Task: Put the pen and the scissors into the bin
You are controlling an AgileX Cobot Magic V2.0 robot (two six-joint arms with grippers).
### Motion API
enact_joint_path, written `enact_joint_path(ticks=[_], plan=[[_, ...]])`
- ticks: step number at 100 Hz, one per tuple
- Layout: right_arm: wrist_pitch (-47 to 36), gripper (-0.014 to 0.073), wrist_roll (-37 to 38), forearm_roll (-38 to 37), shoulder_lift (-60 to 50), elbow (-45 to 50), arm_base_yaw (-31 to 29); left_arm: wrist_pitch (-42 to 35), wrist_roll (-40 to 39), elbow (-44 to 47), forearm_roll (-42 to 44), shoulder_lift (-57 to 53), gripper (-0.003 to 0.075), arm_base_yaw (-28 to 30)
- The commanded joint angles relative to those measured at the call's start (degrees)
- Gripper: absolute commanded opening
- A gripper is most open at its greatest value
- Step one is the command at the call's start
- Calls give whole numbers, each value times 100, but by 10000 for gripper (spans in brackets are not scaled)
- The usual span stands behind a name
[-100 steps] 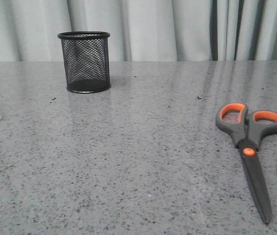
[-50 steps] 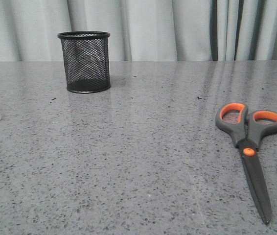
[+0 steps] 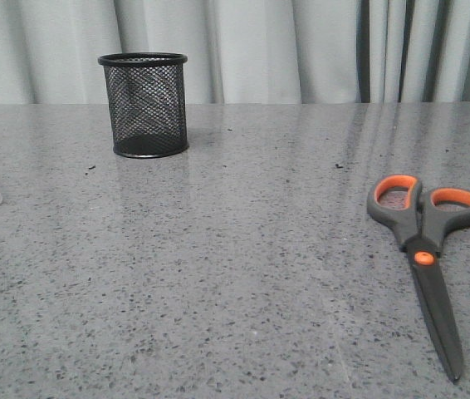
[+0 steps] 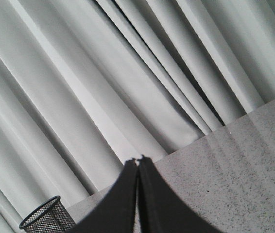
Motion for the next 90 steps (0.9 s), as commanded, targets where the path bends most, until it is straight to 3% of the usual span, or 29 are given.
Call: enact_joint_path(ticks=[1,9,17,24,29,46,56,68,90], plan=[[-138,110,12,-15,-94,-400,-27,-103,-45,90,-21,-185,-3,10],[536,247,-30,-36,32,-715,-27,219,-7,-205,491,-146,85,10],[1191,360,-108,-36,291,-1078,-27,1005,-6,-687,1535,35,274,10],[1654,381,-306,-36,618,-1377,-27,1590,-6,-1183,2046,390,425,10],[1868,379,-502,-36,880,-1579,-27,1790,-6,-1504,2095,728,484,10],[2258,379,-788,-36,1840,-2179,-27,2828,31,-2712,2426,2267,494,10],[2247,379,-788,-36,2179,-2394,-27,3656,31,-3440,2499,3320,459,23],[2235,379,-788,-36,2271,-2495,-27,4412,-385,-4328,2542,4572,410,23],[2409,379,-788,-36,2271,-2495,-27,5277,-671,-5758,2944,6708,408,23]])
